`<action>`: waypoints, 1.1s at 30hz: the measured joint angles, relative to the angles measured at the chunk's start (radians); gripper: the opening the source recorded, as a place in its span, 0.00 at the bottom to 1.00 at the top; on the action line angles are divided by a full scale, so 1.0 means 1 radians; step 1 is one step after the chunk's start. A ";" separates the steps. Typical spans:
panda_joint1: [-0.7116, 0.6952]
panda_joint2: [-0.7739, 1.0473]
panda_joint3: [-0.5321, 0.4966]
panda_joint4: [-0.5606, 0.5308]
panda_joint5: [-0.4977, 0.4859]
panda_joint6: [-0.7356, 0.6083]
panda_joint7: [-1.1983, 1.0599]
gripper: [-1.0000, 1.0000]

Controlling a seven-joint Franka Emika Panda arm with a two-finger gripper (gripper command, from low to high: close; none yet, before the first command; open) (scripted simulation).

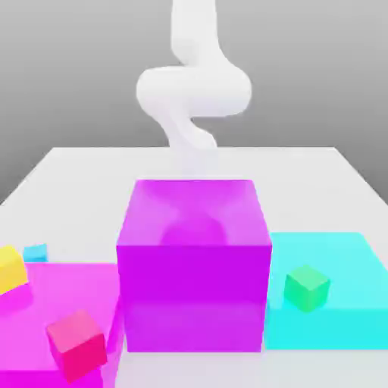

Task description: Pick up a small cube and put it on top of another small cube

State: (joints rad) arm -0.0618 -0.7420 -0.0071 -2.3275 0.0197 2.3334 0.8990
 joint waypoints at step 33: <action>-0.710 0.763 -0.167 -0.366 0.063 0.452 1.457 0.50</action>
State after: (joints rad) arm -0.7716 0.0213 -0.1738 -2.6935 0.0830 2.7850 2.3562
